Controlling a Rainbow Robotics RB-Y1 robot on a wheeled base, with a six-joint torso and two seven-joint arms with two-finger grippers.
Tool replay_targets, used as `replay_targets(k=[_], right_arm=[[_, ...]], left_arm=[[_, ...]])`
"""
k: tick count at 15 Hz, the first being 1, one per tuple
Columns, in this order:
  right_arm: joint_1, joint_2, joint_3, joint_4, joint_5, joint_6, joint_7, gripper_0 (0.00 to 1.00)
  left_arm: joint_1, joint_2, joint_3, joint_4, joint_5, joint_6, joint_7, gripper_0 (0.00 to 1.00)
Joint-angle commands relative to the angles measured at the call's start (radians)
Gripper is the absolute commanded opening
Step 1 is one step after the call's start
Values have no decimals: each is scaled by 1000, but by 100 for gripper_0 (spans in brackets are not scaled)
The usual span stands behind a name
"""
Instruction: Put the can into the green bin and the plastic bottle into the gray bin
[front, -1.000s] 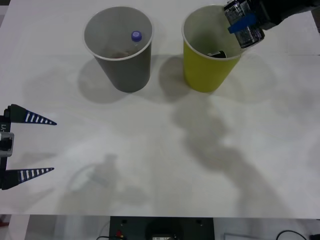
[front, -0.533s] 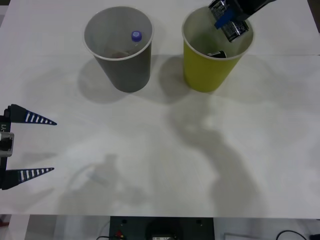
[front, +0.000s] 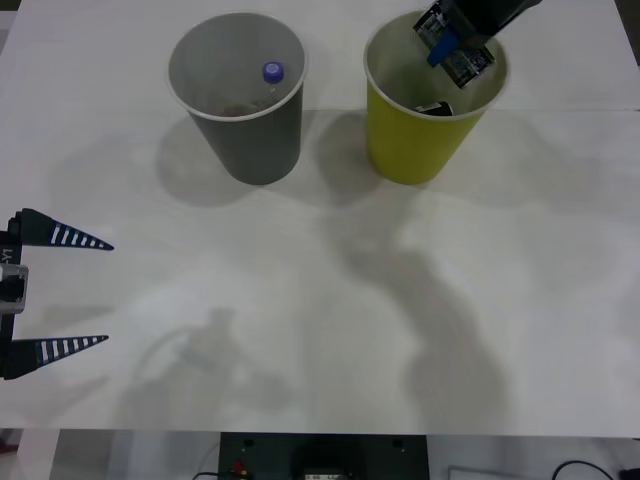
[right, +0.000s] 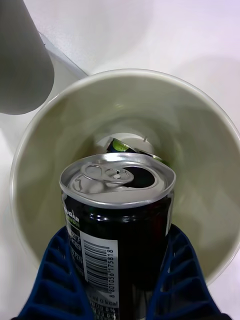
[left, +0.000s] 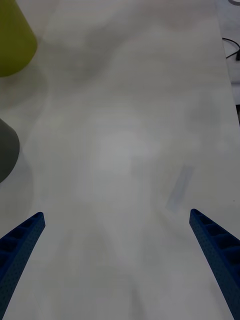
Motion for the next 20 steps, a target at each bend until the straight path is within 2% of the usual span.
replay_targets(k=[1,4,6,10,13,17,19,20], right_arm=[[0,-1,-13,0,-13,0,14,100],[0,-5,-37,-2,-33,0,20,100],[2,-29,-63,-5,-96,0,46,100],[60,-74,-198,-58,-197,0,139,100],[169,-103,-295,-169,-300,0,172,100],[420,-115,-436,-512,-349,0,204,100],[543,-115,-493,-626,-412,0,238,100],[581,-115,-510,-646,-437,0,291,100]], left_arm=[[0,0,0,0,0,0,0,100],[0,0,0,0,0,0,0,100],[0,0,0,0,0,0,0,100],[0,0,0,0,0,0,0,100],[0,0,0,0,0,0,0,100],[0,0,0,0,0,0,0,100],[0,0,0,0,0,0,0,100],[0,0,0,0,0,0,0,100]])
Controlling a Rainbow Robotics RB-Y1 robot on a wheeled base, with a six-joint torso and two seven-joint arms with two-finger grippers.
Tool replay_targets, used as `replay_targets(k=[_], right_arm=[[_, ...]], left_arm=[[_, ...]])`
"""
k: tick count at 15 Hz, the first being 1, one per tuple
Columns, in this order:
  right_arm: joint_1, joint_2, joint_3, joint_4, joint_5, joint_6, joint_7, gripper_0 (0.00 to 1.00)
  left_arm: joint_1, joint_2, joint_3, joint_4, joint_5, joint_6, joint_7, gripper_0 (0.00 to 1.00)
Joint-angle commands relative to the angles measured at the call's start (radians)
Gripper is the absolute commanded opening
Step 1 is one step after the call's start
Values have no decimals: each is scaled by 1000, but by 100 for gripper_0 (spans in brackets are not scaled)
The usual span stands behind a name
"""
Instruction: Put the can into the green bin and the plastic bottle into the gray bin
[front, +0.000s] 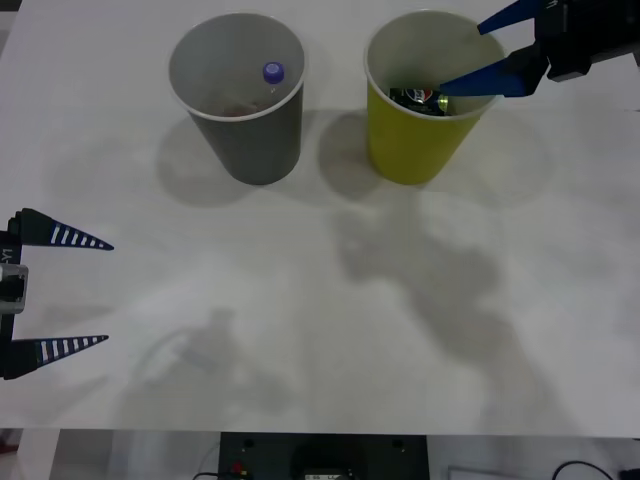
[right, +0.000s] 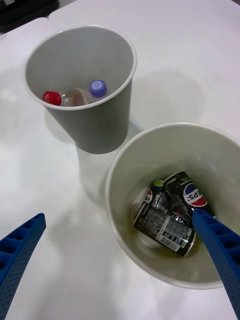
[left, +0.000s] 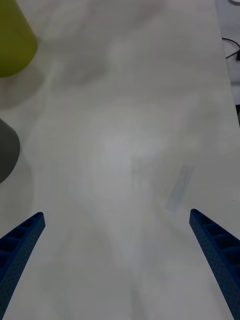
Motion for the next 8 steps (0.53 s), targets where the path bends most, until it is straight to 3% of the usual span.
replay_targets(k=[1,8], right_arm=[[123,-3,-58,-66,-82,0,123,100],[341,-43,-123,-66,-249,0,499,100]], left_arm=[[0,0,0,0,0,0,0,100],[0,0,0,0,0,0,0,100]])
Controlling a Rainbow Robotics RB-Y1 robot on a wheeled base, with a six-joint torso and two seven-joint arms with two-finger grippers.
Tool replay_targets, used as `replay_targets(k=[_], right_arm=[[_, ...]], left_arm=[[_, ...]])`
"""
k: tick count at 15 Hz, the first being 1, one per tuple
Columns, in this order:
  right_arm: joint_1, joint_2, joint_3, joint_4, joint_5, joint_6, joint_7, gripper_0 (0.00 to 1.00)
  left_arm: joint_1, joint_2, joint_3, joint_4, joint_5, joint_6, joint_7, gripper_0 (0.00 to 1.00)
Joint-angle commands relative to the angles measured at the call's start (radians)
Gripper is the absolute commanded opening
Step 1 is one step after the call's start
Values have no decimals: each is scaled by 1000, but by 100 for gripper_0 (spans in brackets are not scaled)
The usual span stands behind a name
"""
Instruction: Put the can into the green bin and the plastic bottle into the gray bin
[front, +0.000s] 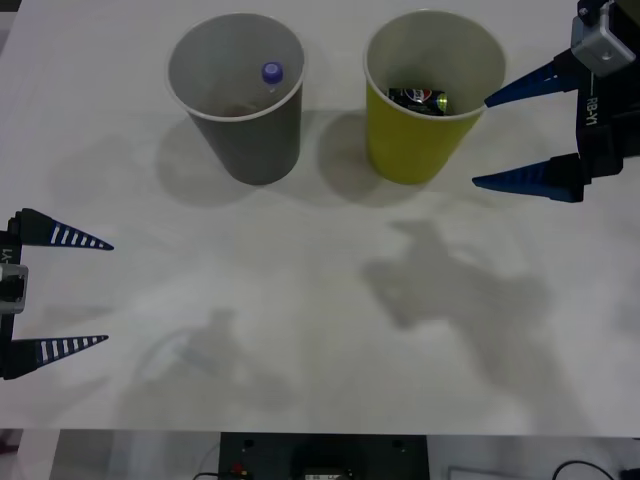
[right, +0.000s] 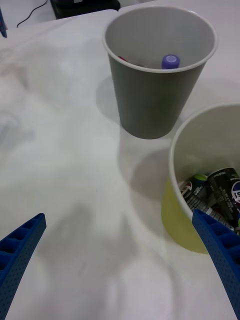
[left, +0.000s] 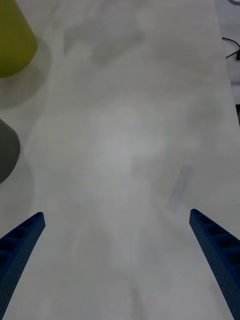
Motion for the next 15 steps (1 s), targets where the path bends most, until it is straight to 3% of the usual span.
replay_targets(k=[1,6,15], right_arm=[[79,-21,-13,0,-52,0,122,100],[206,-53,-33,-6,-108,0,289,100],[450,-99,-61,-224,-42,91,312,100]], left_arm=[[0,0,0,0,0,0,0,100],[0,0,0,0,0,0,0,100],[0,0,0,0,0,0,0,100]])
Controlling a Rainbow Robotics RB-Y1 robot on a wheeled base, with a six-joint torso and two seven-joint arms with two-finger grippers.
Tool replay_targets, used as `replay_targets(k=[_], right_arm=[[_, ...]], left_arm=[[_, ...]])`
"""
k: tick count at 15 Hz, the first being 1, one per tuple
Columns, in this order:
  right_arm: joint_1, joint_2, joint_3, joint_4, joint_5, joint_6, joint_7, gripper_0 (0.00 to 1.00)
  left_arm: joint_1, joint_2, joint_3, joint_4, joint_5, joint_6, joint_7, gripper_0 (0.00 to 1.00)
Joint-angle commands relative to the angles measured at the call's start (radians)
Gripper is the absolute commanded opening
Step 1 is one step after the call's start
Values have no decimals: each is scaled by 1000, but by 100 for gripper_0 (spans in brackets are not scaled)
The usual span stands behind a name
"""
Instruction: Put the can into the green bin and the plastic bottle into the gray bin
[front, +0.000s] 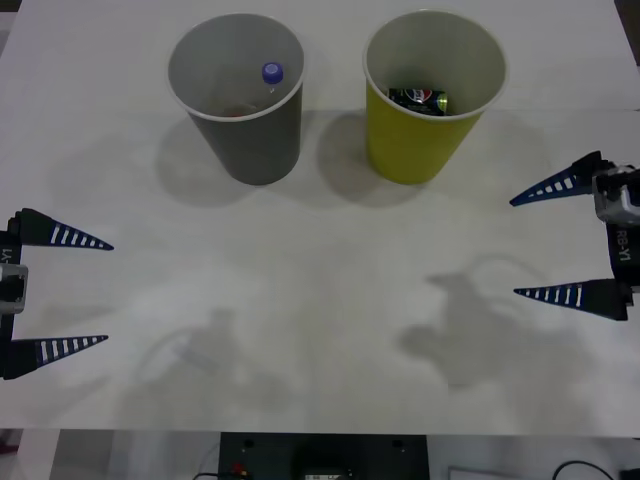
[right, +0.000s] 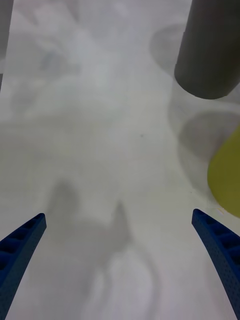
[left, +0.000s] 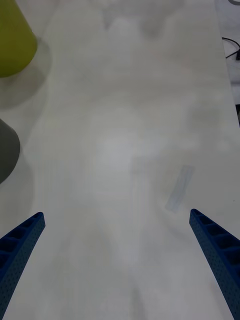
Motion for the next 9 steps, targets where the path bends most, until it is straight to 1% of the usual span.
replay_targets(k=[1,5,9], right_arm=[[68,-13,-1,-46,15,31,3,100],[157,-22,-22,-116,62,40,12,100],[210,-22,-42,-136,67,67,14,100]], left_arm=[[0,0,0,0,0,0,0,100],[0,0,0,0,0,0,0,100],[0,0,0,0,0,0,0,100]])
